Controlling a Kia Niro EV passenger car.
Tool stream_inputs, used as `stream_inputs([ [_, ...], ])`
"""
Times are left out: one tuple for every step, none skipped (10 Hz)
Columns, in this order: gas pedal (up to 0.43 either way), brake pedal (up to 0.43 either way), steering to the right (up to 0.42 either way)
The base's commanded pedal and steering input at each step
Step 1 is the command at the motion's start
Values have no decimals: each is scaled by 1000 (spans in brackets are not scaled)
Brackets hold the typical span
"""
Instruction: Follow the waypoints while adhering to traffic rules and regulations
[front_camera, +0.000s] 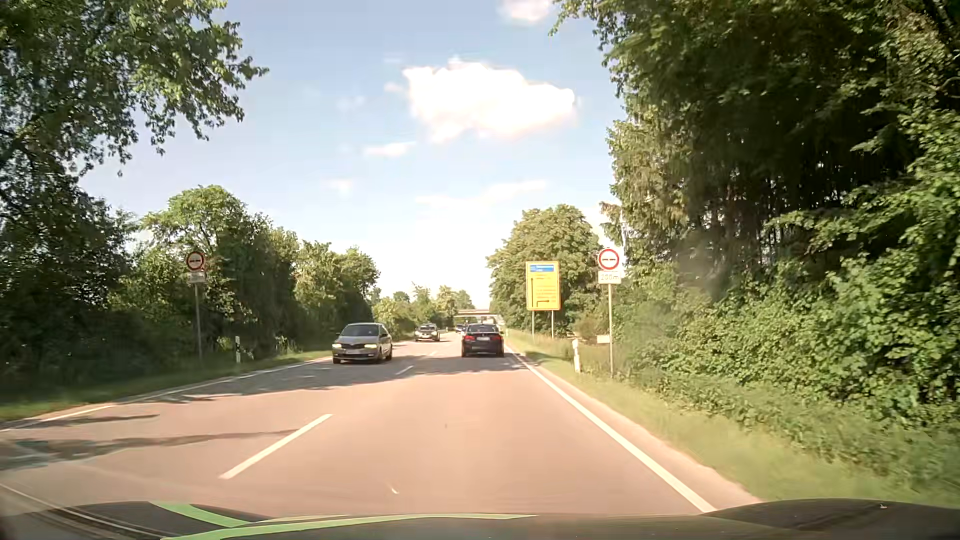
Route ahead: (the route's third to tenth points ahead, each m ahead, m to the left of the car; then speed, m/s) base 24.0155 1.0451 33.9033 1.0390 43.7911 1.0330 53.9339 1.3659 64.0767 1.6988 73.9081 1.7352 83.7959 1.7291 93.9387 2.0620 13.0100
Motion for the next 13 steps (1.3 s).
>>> stream_inputs([
  [98,0,-1],
  [98,0,-1],
  [98,0,-1],
  [98,0,-1],
  [98,0,-1],
  [98,0,-1],
  [98,0,-1],
  [110,0,-1],
  [110,0,-2],
  [110,0,-1],
  [118,0,-1],
  [118,0,-2],
  [118,0,-1],
])
